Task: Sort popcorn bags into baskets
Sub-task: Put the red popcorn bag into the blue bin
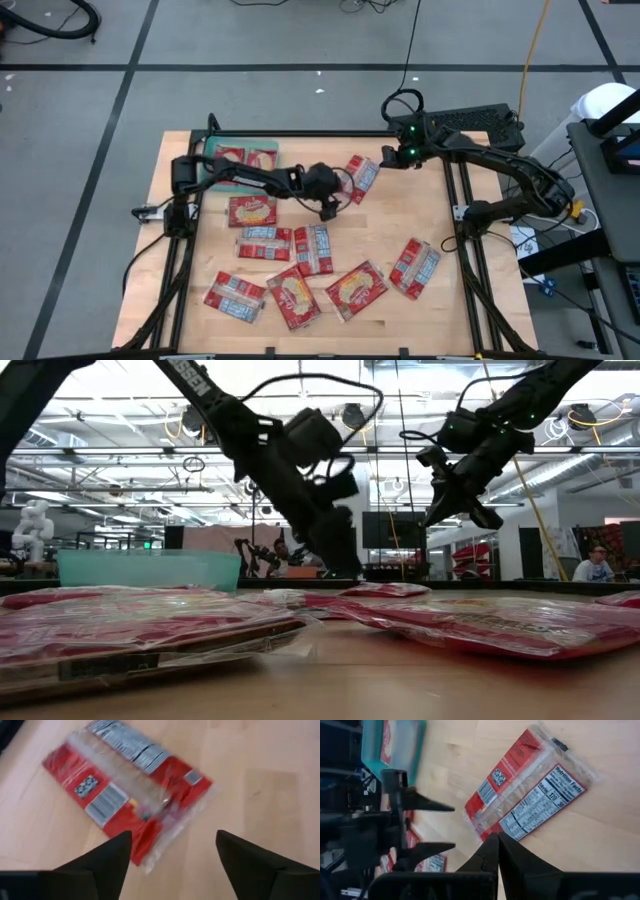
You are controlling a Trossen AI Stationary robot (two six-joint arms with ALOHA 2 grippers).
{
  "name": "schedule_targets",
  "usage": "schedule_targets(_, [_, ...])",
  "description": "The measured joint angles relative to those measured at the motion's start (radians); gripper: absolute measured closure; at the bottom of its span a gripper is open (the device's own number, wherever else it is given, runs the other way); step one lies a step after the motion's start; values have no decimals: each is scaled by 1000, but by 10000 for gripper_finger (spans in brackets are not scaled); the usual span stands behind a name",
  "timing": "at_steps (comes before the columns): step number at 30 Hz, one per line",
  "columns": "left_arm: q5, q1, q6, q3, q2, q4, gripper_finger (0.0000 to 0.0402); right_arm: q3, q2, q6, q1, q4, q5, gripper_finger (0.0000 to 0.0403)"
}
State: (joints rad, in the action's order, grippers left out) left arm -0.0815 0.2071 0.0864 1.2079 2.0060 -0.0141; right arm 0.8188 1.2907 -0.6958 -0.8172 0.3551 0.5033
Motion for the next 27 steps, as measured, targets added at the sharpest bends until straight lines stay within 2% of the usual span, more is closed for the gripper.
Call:
schedule_targets(4, [-21, -2, -29, 0, 46, 4, 115, 0, 0, 22, -3, 1, 6, 403])
schedule_targets(7, [-52, 0, -63, 0, 65, 0, 136, 0, 0, 46, -7, 2, 25, 403])
schedule_targets(12, [-43, 6, -69, 3, 81, -25, 179, 0, 0, 79, -7, 20, 26, 403])
schedule_targets(16, [-43, 7, -67, 2, 96, -76, 250, 0, 0, 115, -7, 55, 26, 403])
schedule_targets(21, [-51, 8, -102, 1, 108, -118, 376, 0, 0, 132, -7, 62, 26, 403])
schedule_targets(22, [-58, 8, -116, 1, 108, -119, 388, 0, 0, 131, -7, 62, 26, 403])
schedule_targets(27, [-73, 12, -133, 4, 82, -103, 397, 0, 0, 108, -7, 62, 38, 403])
